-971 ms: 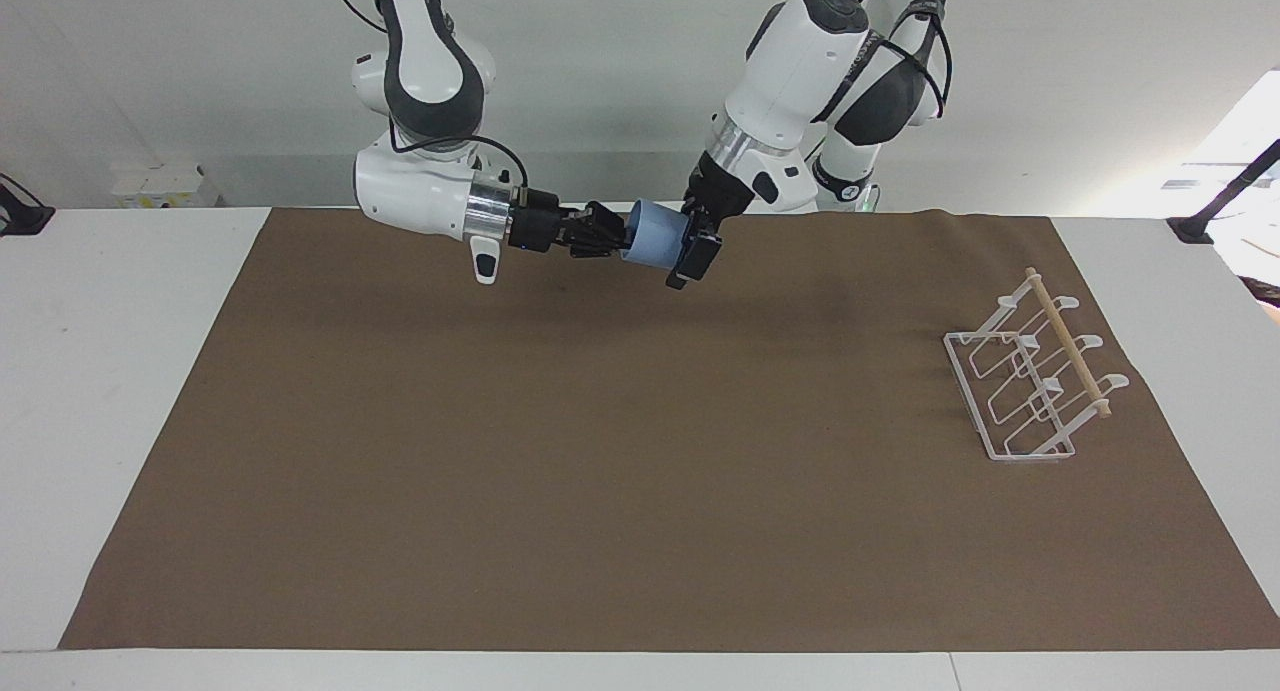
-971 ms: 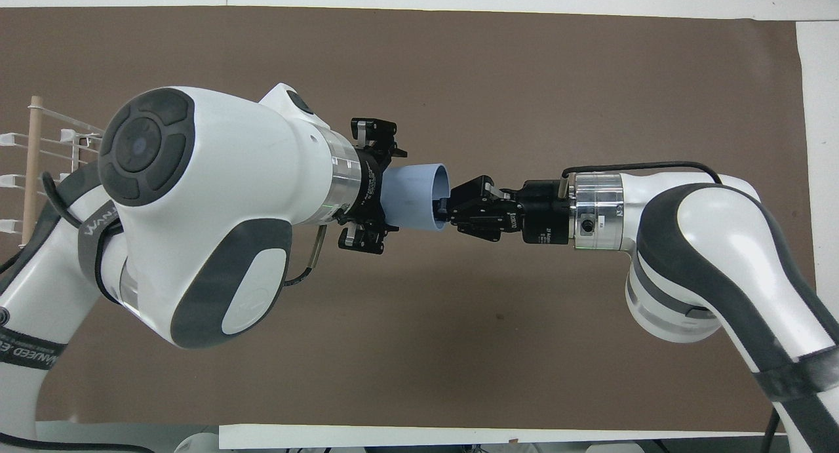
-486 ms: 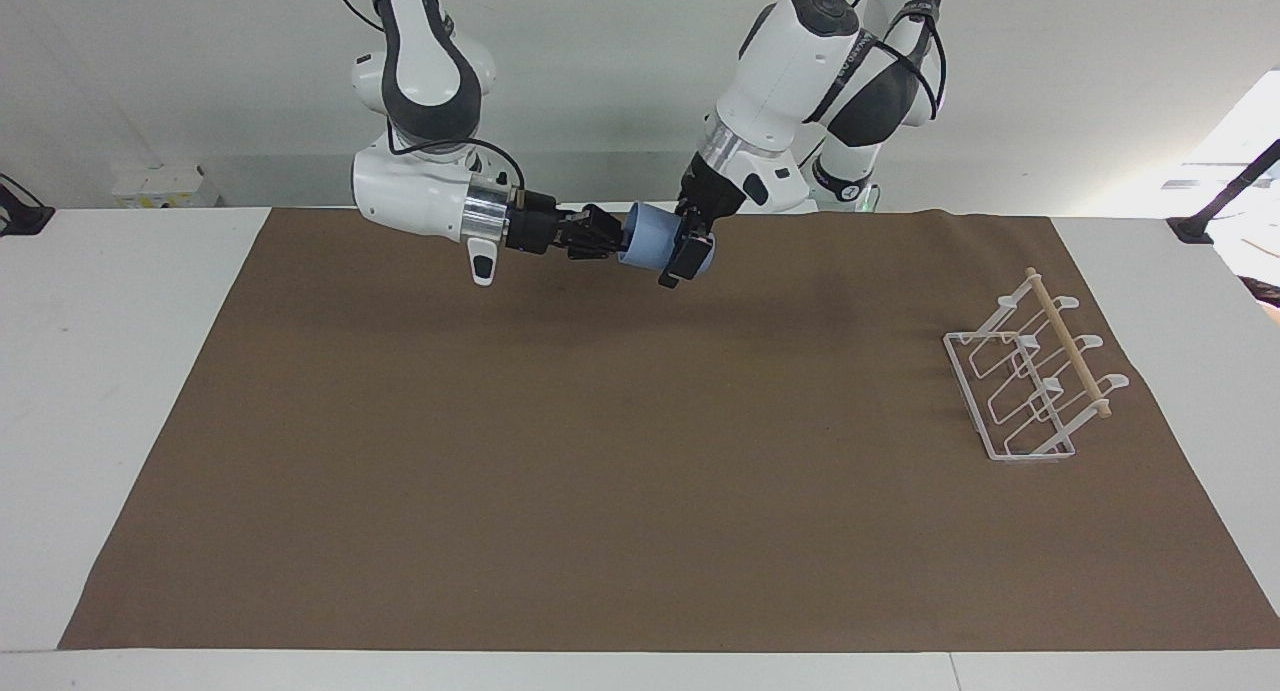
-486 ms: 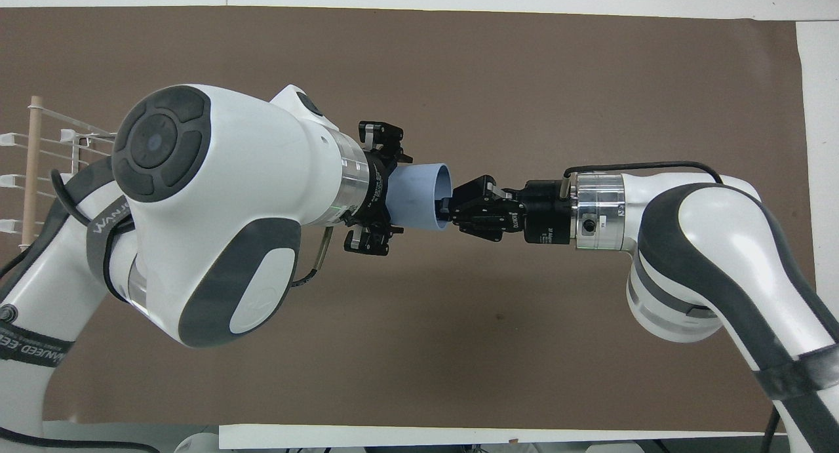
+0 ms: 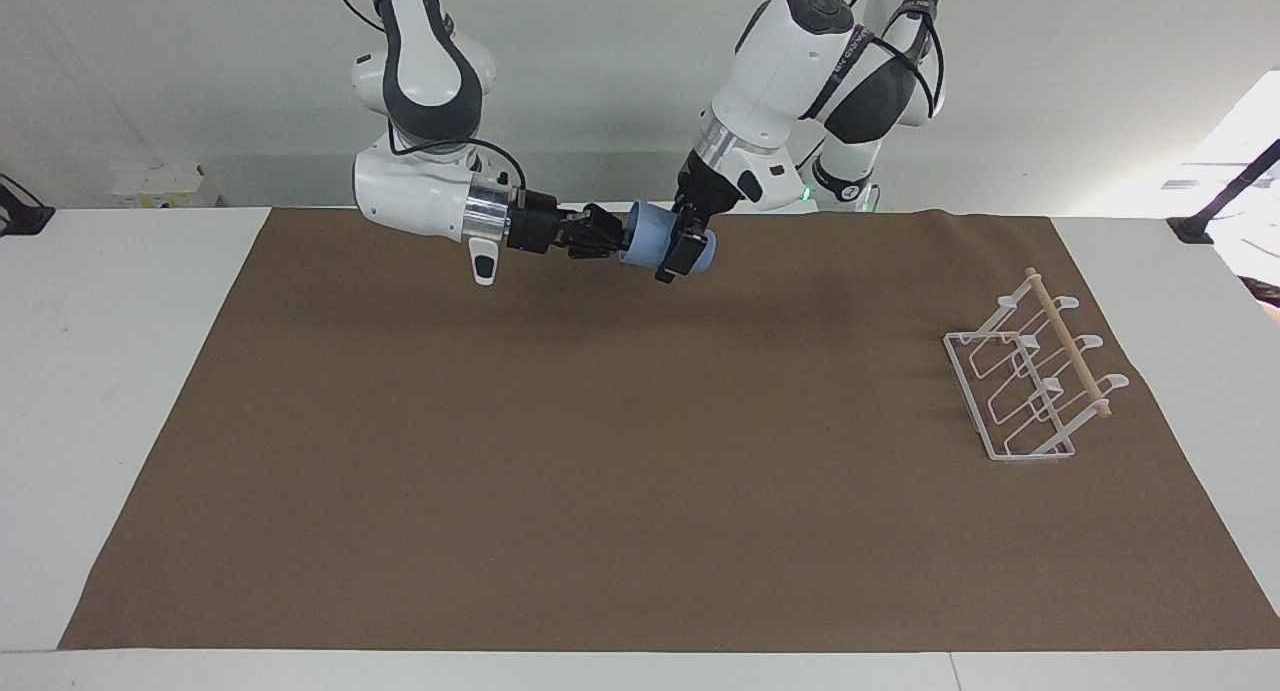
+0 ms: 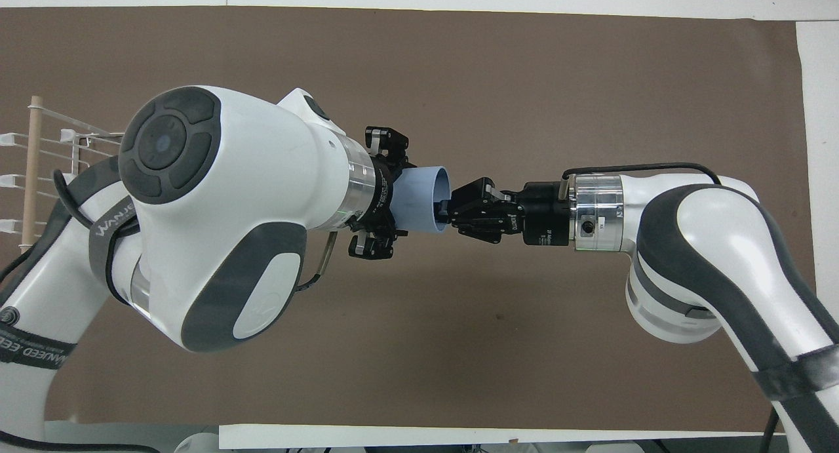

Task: Hang cup on cup holder
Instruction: 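Hold the cup with the left gripper and open the right gripper, then carry the cup to the rack with the left gripper while the right gripper withdraws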

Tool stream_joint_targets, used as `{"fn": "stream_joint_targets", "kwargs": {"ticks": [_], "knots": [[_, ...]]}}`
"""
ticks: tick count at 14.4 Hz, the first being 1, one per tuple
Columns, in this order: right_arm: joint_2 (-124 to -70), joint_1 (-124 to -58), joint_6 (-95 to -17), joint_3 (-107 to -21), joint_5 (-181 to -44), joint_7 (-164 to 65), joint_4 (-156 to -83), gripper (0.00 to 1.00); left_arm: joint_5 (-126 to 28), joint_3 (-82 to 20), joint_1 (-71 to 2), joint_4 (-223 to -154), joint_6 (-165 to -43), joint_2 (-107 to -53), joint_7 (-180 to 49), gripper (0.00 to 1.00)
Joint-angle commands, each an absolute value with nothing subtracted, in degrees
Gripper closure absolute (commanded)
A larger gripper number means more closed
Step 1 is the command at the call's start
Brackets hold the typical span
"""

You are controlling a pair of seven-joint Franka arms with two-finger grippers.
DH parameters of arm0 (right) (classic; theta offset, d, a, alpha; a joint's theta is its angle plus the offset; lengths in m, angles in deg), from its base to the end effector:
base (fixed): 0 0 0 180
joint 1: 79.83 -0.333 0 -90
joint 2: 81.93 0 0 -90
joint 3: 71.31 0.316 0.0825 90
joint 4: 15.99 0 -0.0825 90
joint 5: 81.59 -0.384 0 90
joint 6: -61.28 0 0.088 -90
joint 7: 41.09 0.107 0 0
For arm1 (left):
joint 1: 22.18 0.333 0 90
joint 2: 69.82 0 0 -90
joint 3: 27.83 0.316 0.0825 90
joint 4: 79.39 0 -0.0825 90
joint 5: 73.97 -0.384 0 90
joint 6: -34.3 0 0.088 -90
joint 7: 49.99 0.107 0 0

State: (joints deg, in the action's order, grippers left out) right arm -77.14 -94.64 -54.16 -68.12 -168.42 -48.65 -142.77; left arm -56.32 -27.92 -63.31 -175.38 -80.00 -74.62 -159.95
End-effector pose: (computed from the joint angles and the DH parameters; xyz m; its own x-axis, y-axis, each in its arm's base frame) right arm 0.4857 0.2200 0.4518 0.9297 -0.1392 -0.3410 -0.3658 -0.2401 -0.8992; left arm 0.4484 -0.4175 0.5695 0.2732 0.8947 -0.3533 0.9619 -0.2543 0.1000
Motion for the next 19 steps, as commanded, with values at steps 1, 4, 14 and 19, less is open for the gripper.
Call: {"fn": "stream_joint_targets", "kwargs": {"ticks": [1,4,14,19], "knots": [[-76.66,-94.24,-54.65,-67.88,-170.27,-49.88,-143.16,1.0,-56.57,-27.91,-64.81,-173.08,-76.7,-75.27,-161.17,0.25],[-76.66,-94.24,-54.65,-67.88,-170.18,-49.88,-142.99,1.0,-57.7,-27.91,-64.81,-173.08,-76.7,-75.27,-161.08,0.54],[-76.75,-93.8,-54.47,-67.88,-170.27,-49.53,-142.64,0.0,-61.4,-27.91,-65.16,-170.8,-73.36,-75.53,-160.82,1.0],[-76.05,-92.67,-54.04,-68.41,-167.04,-49.27,-142.29,0.0,-68.15,-27.04,-64.1,-165.71,-63.02,-76.23,-158.11,1.0]]}}
